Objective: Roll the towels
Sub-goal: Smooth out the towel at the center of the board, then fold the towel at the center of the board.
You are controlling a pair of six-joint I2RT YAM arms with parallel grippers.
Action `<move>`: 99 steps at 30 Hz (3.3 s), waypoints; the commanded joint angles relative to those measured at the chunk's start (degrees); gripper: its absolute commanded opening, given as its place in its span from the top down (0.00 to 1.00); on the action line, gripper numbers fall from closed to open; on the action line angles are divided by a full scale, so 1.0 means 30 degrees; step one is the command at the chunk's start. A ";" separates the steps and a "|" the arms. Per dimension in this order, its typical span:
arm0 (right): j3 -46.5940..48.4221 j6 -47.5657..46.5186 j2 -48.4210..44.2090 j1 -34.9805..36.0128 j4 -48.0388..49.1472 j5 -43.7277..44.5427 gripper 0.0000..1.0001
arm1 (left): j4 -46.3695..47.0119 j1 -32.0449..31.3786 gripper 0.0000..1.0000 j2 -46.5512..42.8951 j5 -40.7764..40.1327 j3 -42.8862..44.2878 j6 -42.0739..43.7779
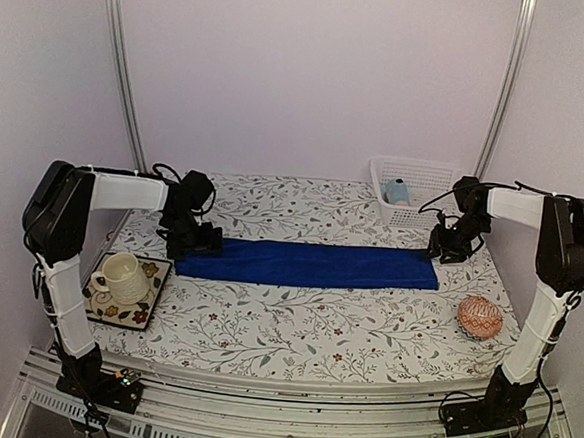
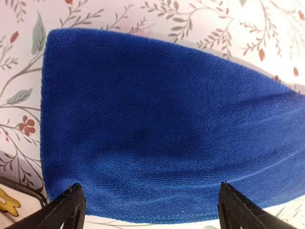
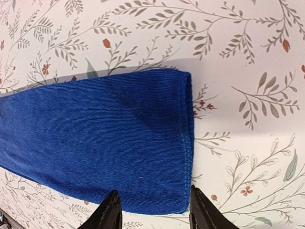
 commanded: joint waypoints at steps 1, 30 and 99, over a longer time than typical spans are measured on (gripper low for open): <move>-0.0151 -0.0096 0.0326 -0.0504 -0.0047 0.0242 0.50 | -0.0245 -0.0181 0.03 -0.0425 -0.0282 0.0428 0.0230; -0.2218 0.0644 0.0825 -0.0242 0.1695 -0.0784 0.46 | 0.0956 -0.0622 0.03 -0.3315 -0.1485 -0.0315 -0.0715; -0.3271 0.1726 -0.3974 -0.4938 0.0463 0.2411 0.98 | 0.0943 -0.0886 0.03 -0.3157 -0.1438 -0.0973 0.0362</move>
